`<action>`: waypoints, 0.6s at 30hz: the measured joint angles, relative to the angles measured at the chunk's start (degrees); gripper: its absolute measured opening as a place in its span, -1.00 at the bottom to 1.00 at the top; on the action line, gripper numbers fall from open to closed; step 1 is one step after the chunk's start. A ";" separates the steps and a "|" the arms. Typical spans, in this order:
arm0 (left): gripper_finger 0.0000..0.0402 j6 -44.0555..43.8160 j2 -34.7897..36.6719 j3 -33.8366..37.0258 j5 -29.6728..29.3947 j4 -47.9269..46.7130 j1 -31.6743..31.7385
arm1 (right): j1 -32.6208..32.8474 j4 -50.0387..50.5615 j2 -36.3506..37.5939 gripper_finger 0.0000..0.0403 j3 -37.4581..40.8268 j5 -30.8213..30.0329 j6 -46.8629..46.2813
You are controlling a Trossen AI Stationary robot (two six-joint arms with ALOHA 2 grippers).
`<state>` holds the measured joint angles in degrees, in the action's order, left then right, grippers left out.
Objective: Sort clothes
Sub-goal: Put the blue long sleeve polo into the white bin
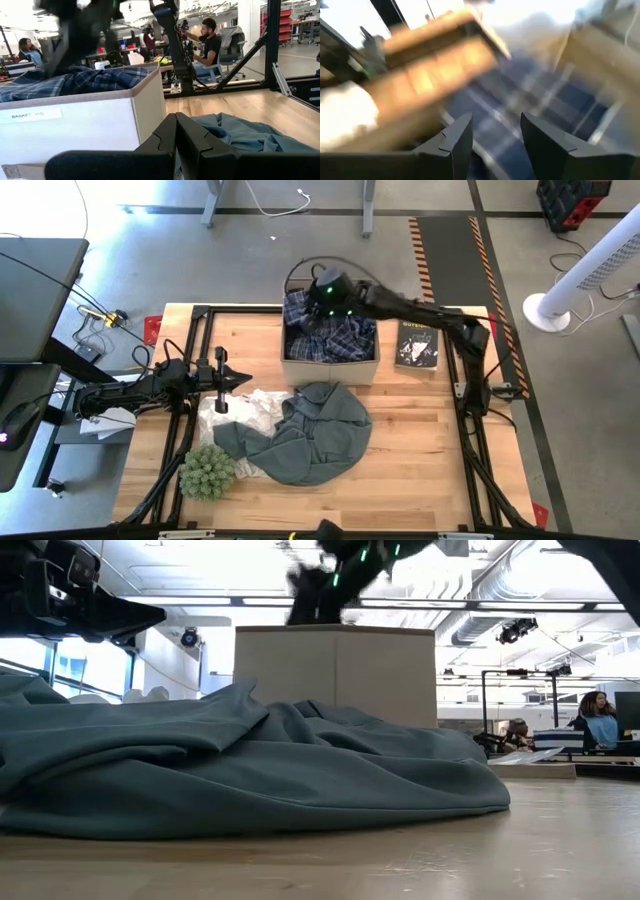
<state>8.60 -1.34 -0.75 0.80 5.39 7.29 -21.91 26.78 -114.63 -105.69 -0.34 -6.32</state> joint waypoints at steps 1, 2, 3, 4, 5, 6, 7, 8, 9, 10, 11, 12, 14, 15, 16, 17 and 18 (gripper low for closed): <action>-0.99 0.02 0.02 0.00 0.02 0.00 0.00 | -0.25 0.32 -1.18 -0.19 1.29 0.07 -0.23; -0.99 0.02 0.00 0.00 0.02 0.00 0.00 | -0.49 1.60 -2.46 -0.19 2.30 0.46 -0.32; -0.99 0.01 0.02 0.00 0.01 0.00 0.00 | -0.87 3.90 -3.57 -0.19 3.03 1.24 -0.59; -0.99 0.00 0.02 0.00 0.02 0.00 0.01 | -1.35 6.50 -4.59 -0.19 3.46 2.32 -1.03; -0.99 0.00 0.01 0.00 0.02 0.00 0.00 | -1.86 9.20 -5.60 -0.19 3.52 3.53 -1.31; -0.99 0.02 0.02 0.00 0.02 0.00 0.00 | -2.39 11.81 -6.61 -0.19 3.41 4.48 -1.32; -0.99 0.01 0.02 0.00 0.02 0.00 0.02 | -2.84 14.02 -7.61 -0.19 3.23 5.18 -1.31; -0.99 0.01 0.02 0.00 0.02 0.00 0.01 | -3.19 16.09 -8.56 -0.19 3.16 5.62 -1.30; -0.99 0.02 0.02 0.00 0.02 0.00 0.00 | -3.42 17.46 -9.49 -0.19 3.13 6.03 -1.22; -0.99 0.02 0.02 0.00 0.02 0.00 0.02 | -3.62 18.41 -10.26 -0.19 3.13 6.35 -1.13; -0.99 0.00 0.02 0.00 0.02 0.00 0.02 | -3.74 18.67 -10.85 -0.19 3.14 6.71 -0.82; -0.99 0.00 0.02 0.00 0.02 0.00 0.00 | -3.76 18.38 -11.31 -0.19 3.17 7.05 -0.45; -0.99 0.01 0.02 0.00 0.02 0.00 0.01 | -3.75 17.61 -11.34 -0.19 3.08 7.10 0.47; -0.99 0.00 0.01 0.00 0.02 0.00 0.00 | -3.66 17.40 -11.02 -0.19 2.74 6.80 0.82; -0.99 0.02 0.02 0.00 0.02 0.00 0.02 | -3.46 17.33 -10.81 -0.19 2.23 6.24 1.19; -0.99 0.00 0.02 0.00 0.02 0.00 0.00 | -3.22 17.80 -10.34 -0.19 1.49 5.54 1.65; -0.99 0.00 0.02 0.00 0.02 0.00 0.00 | -2.89 18.51 -9.78 -0.19 0.56 4.48 2.36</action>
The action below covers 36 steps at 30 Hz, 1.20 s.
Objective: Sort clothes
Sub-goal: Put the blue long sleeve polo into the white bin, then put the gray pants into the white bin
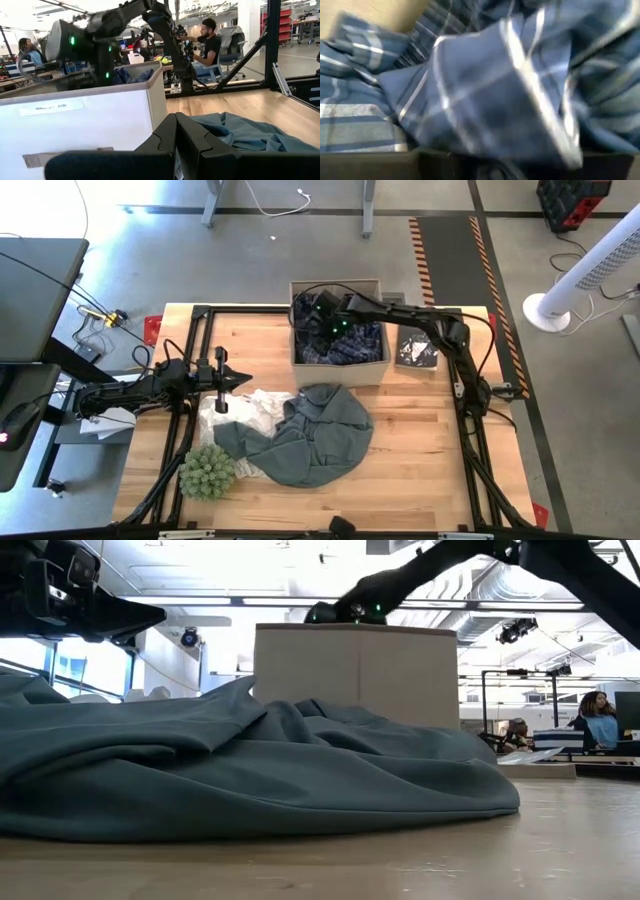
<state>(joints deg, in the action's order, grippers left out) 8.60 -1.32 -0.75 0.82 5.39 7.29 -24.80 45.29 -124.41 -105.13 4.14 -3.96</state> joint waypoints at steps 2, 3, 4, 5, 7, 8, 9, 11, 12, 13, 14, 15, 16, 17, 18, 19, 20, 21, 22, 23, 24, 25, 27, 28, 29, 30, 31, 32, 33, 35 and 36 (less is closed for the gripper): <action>-0.99 0.01 -0.01 0.00 0.00 0.00 0.01 | 0.79 1.01 2.13 -0.19 -1.92 -2.21 1.44; -0.99 0.01 0.00 0.00 0.00 0.00 0.02 | 1.33 1.27 3.50 -0.19 -2.96 -3.63 2.13; -0.99 0.00 0.00 0.00 0.00 0.00 0.01 | 1.94 1.68 5.20 -0.19 -3.93 -5.34 2.58; -0.99 0.02 0.00 0.00 -0.02 0.00 0.00 | 2.65 2.28 6.97 -0.19 -4.63 -7.54 2.83; -0.99 0.01 0.00 0.00 0.00 0.01 0.01 | 4.40 2.56 10.86 -0.19 -5.04 -13.06 2.96; -0.99 0.00 0.00 0.00 0.00 0.00 0.00 | 5.46 2.56 12.68 -0.19 -4.95 -16.09 3.12; -0.99 0.00 0.00 0.00 0.00 0.00 0.00 | 6.82 2.50 14.63 -0.19 -4.65 -18.82 3.77; -0.99 0.01 0.00 0.00 0.00 0.00 0.02 | 9.98 2.34 18.21 -0.19 -4.09 -22.64 5.05; -0.99 0.01 0.00 0.00 0.00 0.00 0.01 | 11.70 1.91 20.02 -0.19 -3.58 -23.63 5.51; -0.99 0.00 0.00 0.00 0.00 0.00 0.00 | 13.59 1.34 21.65 -0.19 -2.84 -23.93 6.10; -0.99 0.00 -0.02 0.00 0.00 0.02 0.00 | 15.52 0.29 23.32 -0.19 -1.82 -23.86 6.74; -0.99 0.00 -0.02 0.00 0.00 0.00 0.02 | 17.55 -0.76 24.56 -0.19 -0.64 -23.47 7.69; -0.99 0.00 -0.02 0.00 0.00 0.02 0.00 | 19.90 -2.00 25.70 -0.19 0.81 -22.67 8.82; -0.99 0.01 0.00 0.00 0.00 0.02 0.02 | 22.09 -3.32 26.79 -0.19 2.63 -21.59 9.97; -0.99 0.01 -0.01 0.00 0.00 0.00 0.00 | 24.36 -4.66 27.58 -0.19 4.75 -20.12 11.07; -0.99 0.00 0.00 0.00 0.00 0.02 0.01 | 26.51 -6.26 28.42 -0.19 7.22 -17.92 11.95; -0.99 0.02 0.00 0.00 0.00 0.01 0.02 | 28.69 -8.05 28.79 -0.19 9.81 -15.33 12.51; -0.99 0.00 0.00 0.00 0.00 0.02 0.02 | 30.57 -10.04 29.32 -0.19 12.81 -12.55 12.79; -0.99 0.02 -0.01 0.00 0.00 0.02 0.01 | 32.30 -11.86 29.41 -0.19 15.70 -10.02 12.76; -0.99 0.00 0.00 0.00 0.00 0.01 0.01 | 34.05 -14.30 29.45 -0.19 18.97 -8.18 11.89; -0.99 0.00 0.00 0.00 0.00 0.02 0.01 | 35.46 -17.08 29.43 -0.19 22.34 -7.06 10.87; -0.99 0.01 -0.01 0.00 -0.01 0.00 0.01 | 36.59 -20.10 29.11 -0.19 25.83 -6.57 9.90; -0.99 0.01 -0.01 0.00 0.00 0.00 0.01 | 38.43 -26.19 28.10 -0.19 31.97 -6.28 8.97; -0.99 0.00 -0.01 0.00 -0.01 0.00 0.01 | 39.10 -29.14 27.28 -0.19 34.65 -6.23 8.93; -0.99 0.01 -0.01 0.00 -0.02 0.01 0.02 | 39.55 -32.00 26.30 -0.19 36.70 -6.30 8.93; -0.99 0.00 -0.02 0.00 0.00 0.00 0.00 | 39.72 -34.63 25.28 -0.19 38.24 -6.38 8.80; -0.99 0.02 -0.02 0.00 -0.02 0.01 0.02 | 39.70 -36.38 24.04 -0.19 39.04 -6.36 8.45; -0.99 0.00 0.00 0.00 0.00 0.00 0.02 | 39.59 -37.25 22.92 -0.19 39.25 -6.00 7.96; -0.99 0.02 -0.02 0.00 0.00 0.02 0.01 | 39.45 -37.75 21.90 -0.18 39.26 -5.44 7.89; -0.99 0.02 0.00 0.00 0.00 0.02 0.02 | 39.30 -37.37 20.00 -0.13 38.59 -4.91 8.03; -0.99 0.01 -0.01 0.00 0.00 0.02 0.00 | 39.25 -37.39 19.16 -0.10 37.96 -4.79 8.50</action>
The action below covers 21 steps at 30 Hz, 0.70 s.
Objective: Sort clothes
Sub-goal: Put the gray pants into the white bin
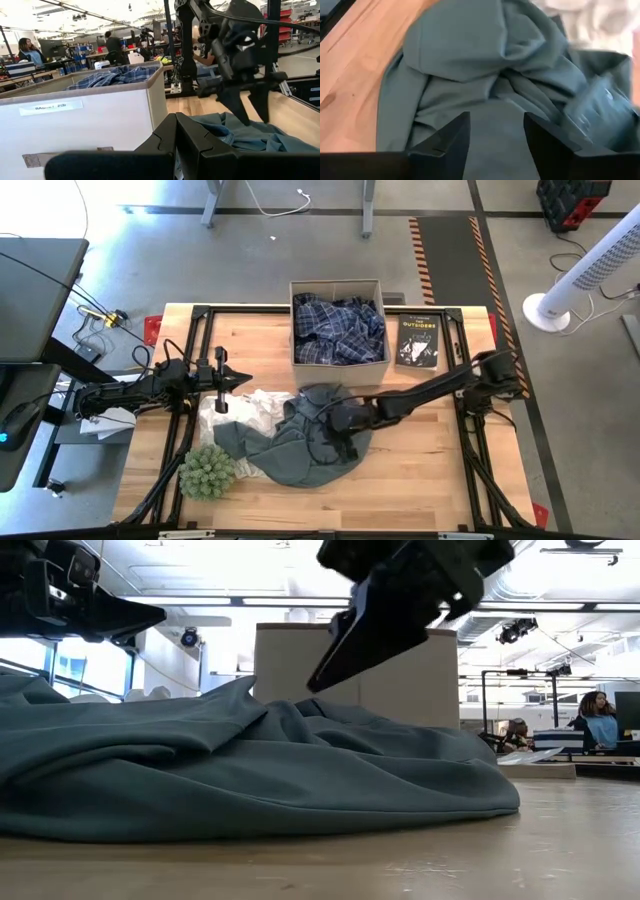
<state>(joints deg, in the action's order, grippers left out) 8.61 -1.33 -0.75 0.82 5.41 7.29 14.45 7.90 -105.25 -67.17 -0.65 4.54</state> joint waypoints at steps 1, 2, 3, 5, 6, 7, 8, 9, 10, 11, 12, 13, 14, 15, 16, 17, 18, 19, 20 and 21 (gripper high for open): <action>-0.99 0.01 -0.01 0.00 0.00 -0.01 0.02 | -0.19 -0.04 -0.70 -0.05 -0.59 0.23 0.52; -0.99 -0.01 0.01 0.00 0.00 -0.02 0.02 | -0.19 0.07 -1.35 -0.01 -1.12 0.27 1.14; -0.99 0.01 0.01 0.00 0.00 -0.02 0.00 | -0.19 0.12 -1.81 0.05 -1.70 0.26 1.99; -0.99 -0.01 0.00 0.00 0.00 -0.02 0.02 | -0.64 0.09 -2.87 0.17 -2.67 -0.63 3.40; -0.99 0.01 0.01 0.00 0.00 0.00 0.01 | -1.02 0.29 -3.33 0.23 -3.08 -1.52 3.49; -0.99 -0.01 0.01 0.00 0.00 -0.02 0.00 | -1.50 0.63 -3.87 0.28 -3.39 -2.75 3.47; -0.99 0.01 0.00 0.00 -0.01 -0.02 0.02 | -2.03 1.05 -4.29 0.33 -3.58 -4.00 3.37; -0.99 0.01 -0.01 0.00 0.00 -0.02 0.02 | -2.55 1.75 -4.69 0.37 -3.69 -5.40 3.07; -0.99 -0.01 0.01 0.00 0.00 -0.02 0.01 | -3.12 2.82 -5.20 0.39 -3.74 -6.65 2.96; -0.99 -0.01 0.01 0.00 0.00 -0.02 0.02 | -3.73 4.53 -5.67 0.40 -3.80 -7.48 2.95; -0.99 -0.01 -0.01 0.00 0.00 -0.02 0.00 | -4.48 6.74 -6.32 0.41 -3.82 -7.93 2.91; -0.99 0.01 -0.01 0.00 0.00 -0.02 0.01 | -5.30 9.12 -7.18 0.41 -3.83 -7.94 2.55; -0.99 0.01 0.00 0.00 0.00 -0.02 0.00 | -6.14 11.32 -8.12 0.40 -3.83 -7.67 1.67; -0.99 0.00 -0.01 0.00 0.00 -0.02 0.00 | -6.95 12.23 -9.14 0.40 -4.02 -6.67 1.08; -0.99 0.00 0.00 0.00 0.00 -0.02 0.01 | -7.57 13.35 -10.00 0.38 -4.23 -5.56 0.62; -0.99 0.01 0.01 0.00 0.00 -0.02 0.02 | -8.03 13.82 -11.08 0.35 -4.29 -4.62 0.49; -0.99 0.00 -0.01 0.00 0.00 -0.02 0.00 | -8.36 13.89 -11.94 0.31 -4.35 -3.84 0.64; -0.99 -0.01 0.01 0.00 0.00 -0.02 0.02 | -8.59 13.65 -12.69 0.25 -4.45 -3.10 1.09; -0.99 0.00 0.01 0.00 0.00 -0.04 0.01 | -8.72 13.38 -13.26 0.16 -4.51 -2.47 1.66; -0.99 -0.01 0.01 0.00 0.00 -0.02 0.02 | -8.80 13.05 -13.57 0.06 -4.53 -2.20 1.90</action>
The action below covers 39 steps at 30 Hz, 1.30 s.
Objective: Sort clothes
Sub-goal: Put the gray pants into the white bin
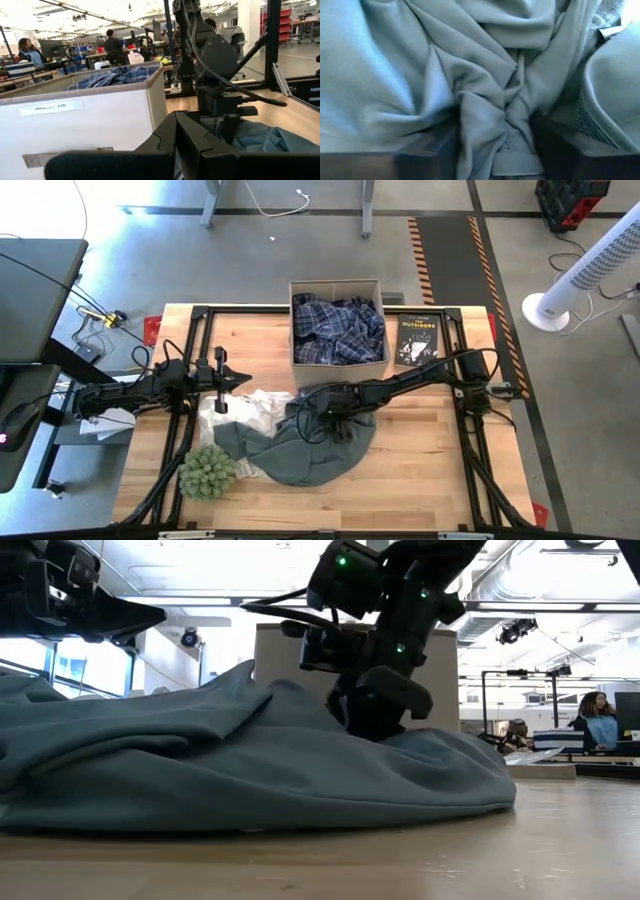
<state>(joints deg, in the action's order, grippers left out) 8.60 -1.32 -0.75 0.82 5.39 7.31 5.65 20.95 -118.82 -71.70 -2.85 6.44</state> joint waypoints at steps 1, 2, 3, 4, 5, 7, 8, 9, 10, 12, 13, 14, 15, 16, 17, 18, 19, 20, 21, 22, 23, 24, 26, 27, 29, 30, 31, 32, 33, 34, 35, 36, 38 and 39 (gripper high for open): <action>-0.99 0.02 0.00 0.00 0.00 -0.02 -0.01 | 0.00 -0.52 -0.27 -0.06 0.00 -0.01 0.01; -0.99 0.00 -0.02 0.00 0.00 -0.01 -0.01 | 0.00 -1.12 -0.37 -0.21 0.02 -0.17 -0.17; -0.99 0.01 -0.01 0.00 0.00 -0.02 -0.01 | -0.02 -1.49 -0.38 -0.37 0.02 -0.28 -0.46; -0.99 0.01 0.00 0.00 0.00 -0.01 -0.02 | -0.02 -1.56 -0.17 -0.54 -0.02 -0.53 -1.09; -0.99 0.00 0.00 0.00 0.00 -0.02 -0.02 | -0.02 -1.13 0.09 -0.72 -0.32 -0.63 -1.75; -0.99 0.00 -0.02 0.00 0.00 -0.02 0.00 | 0.00 0.76 1.38 -0.87 -1.39 -0.82 -3.39; -0.99 0.01 -0.02 0.00 0.00 -0.01 -0.02 | 0.02 1.97 2.18 -0.87 -2.23 -1.08 -4.31; -0.99 0.00 0.00 0.00 0.00 0.00 -0.02 | 0.08 3.22 3.37 -0.85 -3.23 -1.22 -5.10; -0.99 0.00 -0.01 0.00 0.00 -0.02 0.00 | 0.34 5.90 4.65 -0.84 -4.09 -1.61 -5.85; -0.99 0.00 0.00 0.00 0.00 -0.01 -0.01 | 0.87 9.84 8.48 -0.84 -6.79 -2.97 -6.51; -0.99 0.00 -0.03 0.01 -0.01 -0.02 -0.02 | 1.29 10.52 10.63 -0.86 -8.60 -4.10 -6.50; -0.99 0.01 -0.07 0.01 -0.01 -0.01 -0.01 | 1.73 11.25 12.97 -0.86 -10.45 -5.11 -6.50; -0.99 0.00 -0.07 0.01 0.02 -0.01 -0.01 | 2.05 12.07 15.35 -0.86 -12.09 -5.87 -6.41; -0.99 0.01 -0.07 0.02 0.00 -0.04 -0.02 | 2.32 12.64 17.44 -0.86 -13.63 -6.14 -6.04; -0.99 0.01 -0.07 0.01 -0.02 0.00 -0.01 | 2.45 12.64 19.49 -0.86 -14.98 -6.10 -5.30; -0.99 0.00 -0.07 0.02 0.00 -0.02 -0.02 | 2.49 12.28 21.36 -0.86 -16.54 -6.04 -4.84; -0.99 0.00 -0.07 0.01 0.00 0.00 -0.02 | 2.46 11.36 23.25 -0.86 -18.06 -6.10 -4.06; -0.99 0.01 -0.07 0.02 0.00 -0.02 -0.01 | 2.39 10.01 25.15 -0.86 -19.74 -6.23 -3.14; -0.99 0.02 -0.07 0.02 0.00 -0.01 -0.01 | 2.26 7.84 27.26 -0.86 -21.48 -6.80 -2.09; -0.99 0.00 -0.07 0.01 0.01 -0.02 -0.01 | 2.08 4.61 29.15 -0.86 -23.20 -7.88 -0.52; -0.99 0.01 -0.07 0.01 0.00 -0.01 -0.01 | 1.77 1.17 30.87 -0.86 -24.73 -9.10 1.41; -0.99 0.00 -0.07 0.01 0.01 -0.01 -0.01 | 1.43 -2.70 32.49 -0.86 -26.18 -10.71 3.76; -0.99 0.00 -0.07 0.02 -0.01 0.00 0.00 | 0.25 -11.29 34.76 -0.86 -28.48 -13.42 8.66; -0.99 0.00 -0.07 0.02 0.04 -0.02 0.00 | -0.58 -16.20 35.51 -0.86 -29.37 -13.96 11.11; -0.99 0.02 -0.07 0.02 0.00 -0.02 0.00 | -2.71 -26.80 36.33 -0.86 -30.73 -13.83 15.65; -0.99 0.02 -0.07 0.01 0.01 0.02 -0.02 | -3.99 -32.52 36.55 -0.86 -31.41 -13.48 17.85; -0.99 0.02 -0.07 0.02 0.00 0.02 -0.01 | -5.37 -38.03 36.58 -0.86 -32.11 -13.16 20.01; -0.99 0.01 -0.07 0.00 0.01 0.02 -0.01 | -6.98 -43.28 36.49 -0.86 -32.94 -13.00 21.88; -0.99 0.02 -0.07 0.02 0.00 0.02 -0.02 | -8.72 -48.53 36.12 -0.86 -34.05 -12.94 23.45; -0.99 0.02 -0.07 0.02 0.00 0.02 -0.02 | -10.67 -53.00 35.64 -0.86 -35.32 -12.96 24.85; -0.99 0.00 -0.07 0.02 0.00 0.00 -0.02 | -12.88 -55.89 35.06 -0.86 -36.92 -13.36 25.67; -0.99 0.02 -0.07 0.01 0.00 0.02 0.00 | -15.21 -56.88 34.49 -0.86 -38.74 -13.95 25.93; -0.99 0.00 -0.07 0.01 0.00 0.02 -0.02 | -19.65 -53.60 33.63 -0.86 -41.98 -14.51 23.77; -0.99 0.01 -0.07 0.01 0.00 0.02 -0.01 | -21.71 -49.74 33.38 -0.86 -43.33 -14.75 21.61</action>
<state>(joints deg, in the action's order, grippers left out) 8.61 -1.39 -0.74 0.82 5.41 7.30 -16.06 -28.79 -85.44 -115.04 -17.60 28.05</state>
